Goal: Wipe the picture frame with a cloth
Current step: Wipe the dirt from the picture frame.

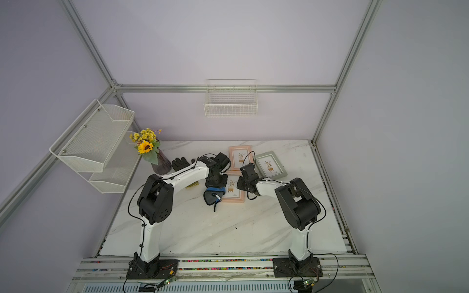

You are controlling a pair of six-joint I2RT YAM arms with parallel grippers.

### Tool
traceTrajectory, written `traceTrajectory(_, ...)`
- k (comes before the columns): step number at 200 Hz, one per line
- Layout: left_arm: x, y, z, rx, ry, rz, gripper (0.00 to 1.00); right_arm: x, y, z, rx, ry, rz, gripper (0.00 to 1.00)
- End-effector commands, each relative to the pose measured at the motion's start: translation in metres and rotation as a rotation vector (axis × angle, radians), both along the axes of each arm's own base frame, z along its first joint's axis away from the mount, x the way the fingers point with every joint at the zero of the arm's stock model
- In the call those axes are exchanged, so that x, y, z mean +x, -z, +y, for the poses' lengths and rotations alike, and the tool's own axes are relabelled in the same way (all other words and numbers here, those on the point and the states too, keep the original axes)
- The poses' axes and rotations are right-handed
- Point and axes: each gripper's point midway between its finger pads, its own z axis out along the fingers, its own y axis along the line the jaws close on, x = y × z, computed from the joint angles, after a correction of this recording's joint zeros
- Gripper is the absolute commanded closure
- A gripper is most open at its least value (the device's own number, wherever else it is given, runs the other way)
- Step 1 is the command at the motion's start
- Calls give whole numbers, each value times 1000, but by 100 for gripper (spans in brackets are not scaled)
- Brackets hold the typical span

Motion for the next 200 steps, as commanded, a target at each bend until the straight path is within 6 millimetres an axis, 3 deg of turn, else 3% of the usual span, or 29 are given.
traceTrajectory(1,-45,10,12,64,-25,104,100,-32,50,-12,-68,14,169,79)
traceTrajectory(22,-37,9,15,69,-31,80,100,-33,48,-12,-60,7,162,79)
traceTrajectory(77,45,17,22,92,-78,37,100,-34,43,-12,-67,-8,152,79)
traceTrajectory(124,81,33,24,81,-89,53,100,-37,42,-14,-71,-11,148,79)
traceTrajectory(140,81,36,25,86,-79,59,100,-37,43,-13,-71,-12,151,79)
traceTrajectory(156,68,34,19,67,-57,82,100,-37,44,-14,-76,-9,153,79)
traceTrajectory(190,16,13,-4,54,41,84,100,-35,44,-13,-72,-11,152,79)
traceTrajectory(200,2,6,-2,83,46,70,99,-35,43,-12,-68,-10,151,80)
